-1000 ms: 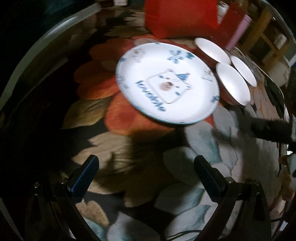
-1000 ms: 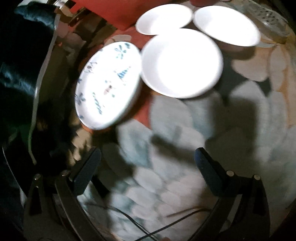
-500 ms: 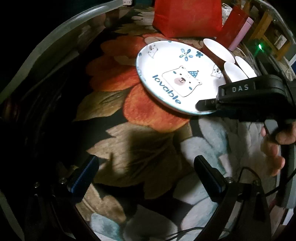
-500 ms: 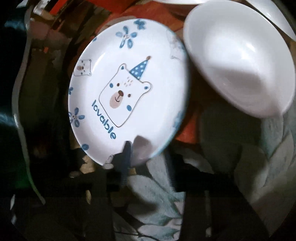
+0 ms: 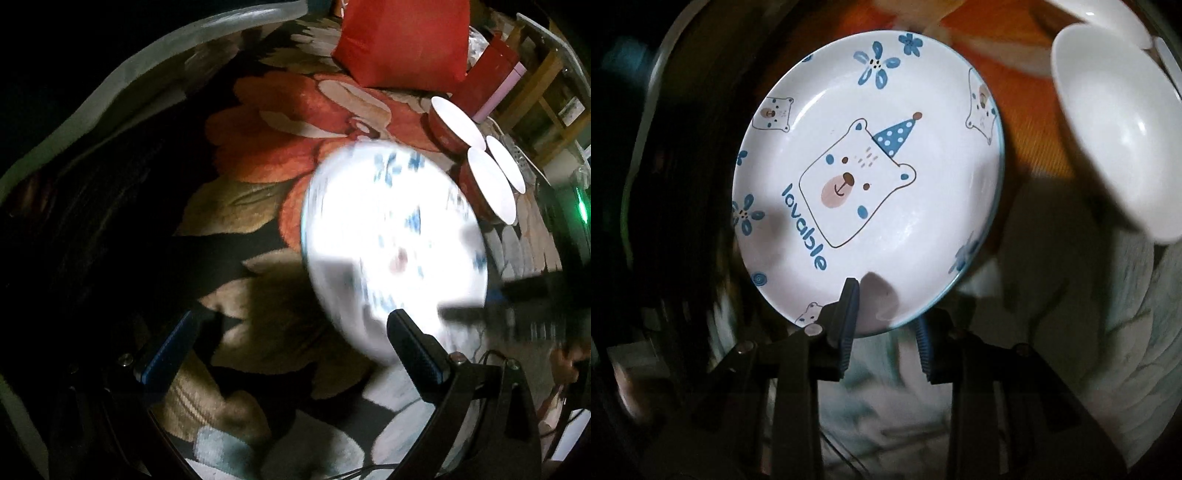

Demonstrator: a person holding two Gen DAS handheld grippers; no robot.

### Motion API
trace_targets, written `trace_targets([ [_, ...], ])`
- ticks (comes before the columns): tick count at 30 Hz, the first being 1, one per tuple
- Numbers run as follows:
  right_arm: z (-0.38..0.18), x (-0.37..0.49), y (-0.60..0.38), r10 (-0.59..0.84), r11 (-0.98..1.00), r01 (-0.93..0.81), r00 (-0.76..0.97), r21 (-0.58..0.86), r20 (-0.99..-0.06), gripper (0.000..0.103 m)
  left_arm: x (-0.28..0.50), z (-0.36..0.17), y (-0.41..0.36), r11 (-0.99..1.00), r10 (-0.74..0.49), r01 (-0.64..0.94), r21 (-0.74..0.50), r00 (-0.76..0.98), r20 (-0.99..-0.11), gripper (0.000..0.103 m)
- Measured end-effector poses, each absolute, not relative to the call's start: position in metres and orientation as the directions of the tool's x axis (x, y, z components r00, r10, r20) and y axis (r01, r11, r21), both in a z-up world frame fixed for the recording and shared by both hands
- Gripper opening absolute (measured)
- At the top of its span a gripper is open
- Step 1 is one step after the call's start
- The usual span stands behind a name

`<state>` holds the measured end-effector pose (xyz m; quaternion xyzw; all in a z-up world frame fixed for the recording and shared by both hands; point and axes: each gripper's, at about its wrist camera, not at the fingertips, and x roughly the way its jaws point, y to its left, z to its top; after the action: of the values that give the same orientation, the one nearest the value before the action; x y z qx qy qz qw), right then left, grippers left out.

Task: Organize plates and bowls
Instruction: 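Grasp the smaller bear plate rim with the right gripper while the left gripper grasps it, then carry the bear plate with both grippers over the plate stack by the slippers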

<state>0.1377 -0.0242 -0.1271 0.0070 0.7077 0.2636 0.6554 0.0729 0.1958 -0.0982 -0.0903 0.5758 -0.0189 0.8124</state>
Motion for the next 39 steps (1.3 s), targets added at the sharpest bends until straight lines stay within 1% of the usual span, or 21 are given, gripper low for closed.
trace_targets([
  [3,-0.127,0.115,-0.036,0.319,0.818,-0.435,-0.202,0.377,-0.926,0.029,0.076,-0.099,0.188,0.98,-0.163,-0.055,-0.191,0.33,-0.93,0.102],
  [4,-0.127,0.107,-0.043,0.305,0.809,-0.458,-0.208,0.368,-0.929,0.027,0.078,-0.1,0.184,0.979,-0.174,-0.042,-0.199,0.328,-0.929,0.102],
  [6,-0.123,0.103,-0.055,0.307,0.811,-0.461,-0.188,0.36,-0.933,0.026,0.08,-0.102,0.174,0.979,-0.185,-0.021,-0.203,0.323,-0.928,0.102],
  [8,-0.115,0.1,-0.074,0.335,0.829,-0.423,-0.148,0.366,-0.931,0.028,0.082,-0.107,0.164,0.979,-0.195,0.002,-0.204,0.308,-0.931,0.101],
  [10,-0.112,0.103,-0.083,0.343,0.859,-0.366,-0.107,0.357,-0.933,0.029,0.086,-0.113,0.155,0.979,-0.2,0.018,-0.204,0.292,-0.935,0.09],
  [14,-0.113,0.113,-0.075,0.365,0.885,-0.299,-0.031,0.357,-0.931,0.029,0.09,-0.123,0.144,0.978,-0.208,0.03,-0.208,0.267,-0.941,0.082],
  [15,-0.114,0.113,-0.072,0.361,0.89,-0.287,-0.026,0.353,-0.932,0.029,0.09,-0.124,0.144,0.977,-0.21,0.027,-0.21,0.262,-0.942,0.077],
  [16,-0.116,0.113,-0.068,0.349,0.899,-0.275,-0.023,0.342,-0.937,0.029,0.09,-0.126,0.144,0.977,-0.211,0.022,-0.213,0.255,-0.944,0.062],
  [17,-0.117,0.114,-0.067,0.34,0.905,-0.265,-0.018,0.332,-0.94,0.029,0.091,-0.129,0.144,0.978,-0.207,0.015,-0.21,0.241,-0.948,0.057],
  [19,-0.121,0.113,-0.064,0.325,0.918,-0.236,-0.012,0.319,-0.946,0.029,0.091,-0.133,0.145,0.977,-0.21,0.006,-0.214,0.233,-0.95,0.056],
  [20,-0.124,0.112,-0.063,0.324,0.921,-0.224,-0.019,0.32,-0.946,0.026,0.091,-0.132,0.145,0.977,-0.208,0.003,-0.213,0.238,-0.949,0.055],
  [22,-0.131,0.111,-0.059,0.33,0.924,-0.195,-0.023,0.328,-0.944,0.026,0.09,-0.131,0.146,0.977,-0.206,-0.001,-0.213,0.249,-0.946,0.042],
  [23,-0.134,0.109,-0.057,0.329,0.925,-0.192,-0.02,0.327,-0.944,0.026,0.09,-0.131,0.148,0.975,-0.211,-0.012,-0.221,0.249,-0.945,0.041],
  [25,-0.136,0.108,-0.056,0.323,0.929,-0.189,-0.006,0.318,-0.947,0.025,0.091,-0.132,0.154,0.969,-0.229,-0.035,-0.245,0.247,-0.942,0.036],
  [28,-0.136,0.109,-0.058,0.319,0.929,-0.196,-0.008,0.315,-0.948,0.022,0.089,-0.131,0.157,0.967,-0.239,-0.035,-0.254,0.24,-0.941,0.032],
  [31,-0.139,0.105,-0.06,0.317,0.931,-0.19,-0.007,0.312,-0.949,0.018,0.083,-0.129,0.154,0.97,-0.233,-0.016,-0.243,0.234,-0.944,0.032],
  [39,-0.125,0.109,-0.07,0.285,0.938,-0.209,0.009,0.277,-0.958,0.017,0.069,-0.116,0.134,0.968,-0.248,0.036,-0.247,0.22,-0.943,0.032],
])
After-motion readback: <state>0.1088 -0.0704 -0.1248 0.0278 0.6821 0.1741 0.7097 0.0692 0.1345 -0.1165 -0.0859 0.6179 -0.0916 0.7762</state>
